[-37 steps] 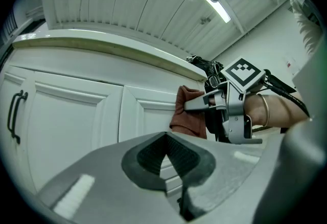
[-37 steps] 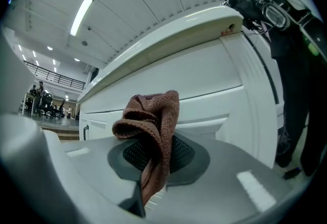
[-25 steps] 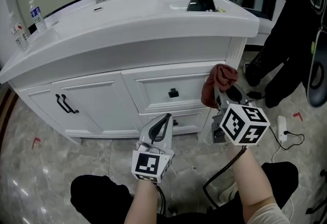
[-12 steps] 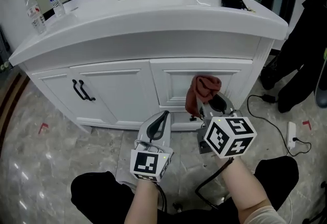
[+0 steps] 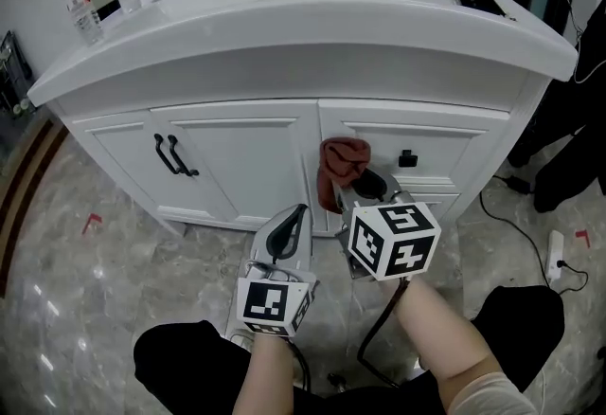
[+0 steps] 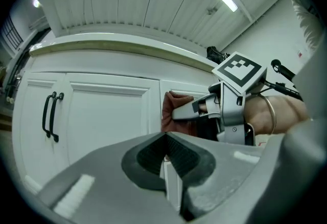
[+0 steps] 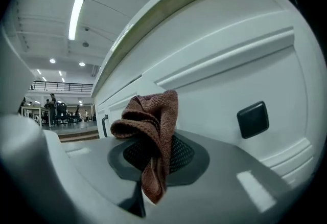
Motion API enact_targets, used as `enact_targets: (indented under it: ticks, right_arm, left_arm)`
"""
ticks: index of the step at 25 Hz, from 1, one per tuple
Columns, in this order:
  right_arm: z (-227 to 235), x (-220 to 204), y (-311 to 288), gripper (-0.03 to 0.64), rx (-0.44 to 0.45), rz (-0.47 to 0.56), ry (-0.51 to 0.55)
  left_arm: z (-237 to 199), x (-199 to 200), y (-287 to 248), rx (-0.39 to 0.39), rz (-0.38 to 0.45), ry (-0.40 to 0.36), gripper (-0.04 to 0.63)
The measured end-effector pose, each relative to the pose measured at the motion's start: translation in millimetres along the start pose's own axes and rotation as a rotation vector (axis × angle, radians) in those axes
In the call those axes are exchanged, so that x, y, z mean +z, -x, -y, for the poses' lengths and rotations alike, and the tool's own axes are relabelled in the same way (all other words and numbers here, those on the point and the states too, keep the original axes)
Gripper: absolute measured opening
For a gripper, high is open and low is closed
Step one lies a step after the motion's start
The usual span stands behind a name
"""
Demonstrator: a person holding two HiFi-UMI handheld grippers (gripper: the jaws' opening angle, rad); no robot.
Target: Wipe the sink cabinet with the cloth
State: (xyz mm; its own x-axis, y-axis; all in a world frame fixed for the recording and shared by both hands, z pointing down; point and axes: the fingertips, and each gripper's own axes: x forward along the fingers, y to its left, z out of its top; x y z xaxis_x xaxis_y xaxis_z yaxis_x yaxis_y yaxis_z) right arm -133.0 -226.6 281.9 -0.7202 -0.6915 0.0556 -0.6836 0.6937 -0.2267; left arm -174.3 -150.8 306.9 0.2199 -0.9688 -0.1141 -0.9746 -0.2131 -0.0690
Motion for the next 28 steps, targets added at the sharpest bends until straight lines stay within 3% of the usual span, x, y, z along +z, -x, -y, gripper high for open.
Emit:
enact_targets:
  ticks: [9,18,28]
  right_arm:
    - [44.6,-2.3,21.4,0.081,-0.133,0.013,-0.014]
    - [58.3,7.6,51.0,0.08,-0.156,0.03,0.004]
    - [98.5,18.0,88.3,0.081,-0.266,0.078,0.012]
  left_arm:
    - [13.1,-10.1,-4.3,-0.038,-0.015,0.007,0.0]
    - [38.6,-6.4,-16.5,-0.082,-0.009,0.002,0.0]
    - [78.6,-11.8,-35.0,-0.148,-0.013,0.015,0.0]
